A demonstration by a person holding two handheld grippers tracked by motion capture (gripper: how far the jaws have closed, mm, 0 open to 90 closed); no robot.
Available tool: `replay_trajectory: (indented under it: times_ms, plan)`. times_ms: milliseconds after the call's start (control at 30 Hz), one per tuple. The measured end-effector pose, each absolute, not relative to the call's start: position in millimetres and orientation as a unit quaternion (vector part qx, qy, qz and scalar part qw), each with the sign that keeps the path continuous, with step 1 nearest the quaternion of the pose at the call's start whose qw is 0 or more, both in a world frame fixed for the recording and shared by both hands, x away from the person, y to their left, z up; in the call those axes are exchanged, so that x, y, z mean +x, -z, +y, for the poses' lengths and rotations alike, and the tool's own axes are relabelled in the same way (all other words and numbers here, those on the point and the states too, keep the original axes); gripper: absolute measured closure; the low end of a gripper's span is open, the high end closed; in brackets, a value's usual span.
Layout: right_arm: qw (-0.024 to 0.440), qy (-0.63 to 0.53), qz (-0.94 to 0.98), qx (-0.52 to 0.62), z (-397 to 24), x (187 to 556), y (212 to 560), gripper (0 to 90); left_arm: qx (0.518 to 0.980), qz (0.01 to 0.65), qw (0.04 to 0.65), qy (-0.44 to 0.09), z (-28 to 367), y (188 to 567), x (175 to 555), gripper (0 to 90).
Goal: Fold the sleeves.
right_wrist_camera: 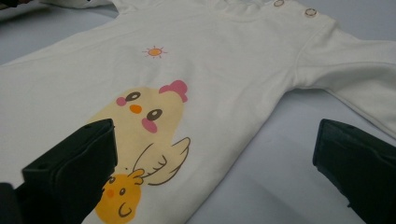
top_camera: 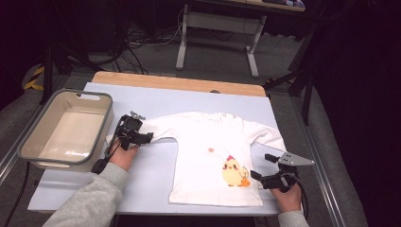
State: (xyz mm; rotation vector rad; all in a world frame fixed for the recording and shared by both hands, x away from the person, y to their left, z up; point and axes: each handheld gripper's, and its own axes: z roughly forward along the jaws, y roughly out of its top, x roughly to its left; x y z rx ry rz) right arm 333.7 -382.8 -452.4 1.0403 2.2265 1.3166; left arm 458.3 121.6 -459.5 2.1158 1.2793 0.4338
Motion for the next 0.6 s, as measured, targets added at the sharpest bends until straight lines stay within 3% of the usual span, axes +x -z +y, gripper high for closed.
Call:
replay_trajectory:
  times_ms: [267, 500, 600]
  plan:
    - [0.182, -0.459, 0.787, 0.369, -381, 333, 453, 0.5, 0.811, 0.468, 0.311, -0.163, 116, 459, 457, 46.3]
    - [0.184, -0.457, 0.788, 0.370, -381, 333, 452, 0.5, 0.815, 0.457, 0.320, -0.159, 108, 459, 455, 74.2]
    - [0.184, -0.456, 0.789, 0.369, -381, 333, 452, 0.5, 0.816, 0.455, 0.317, -0.164, 106, 458, 455, 80.8]
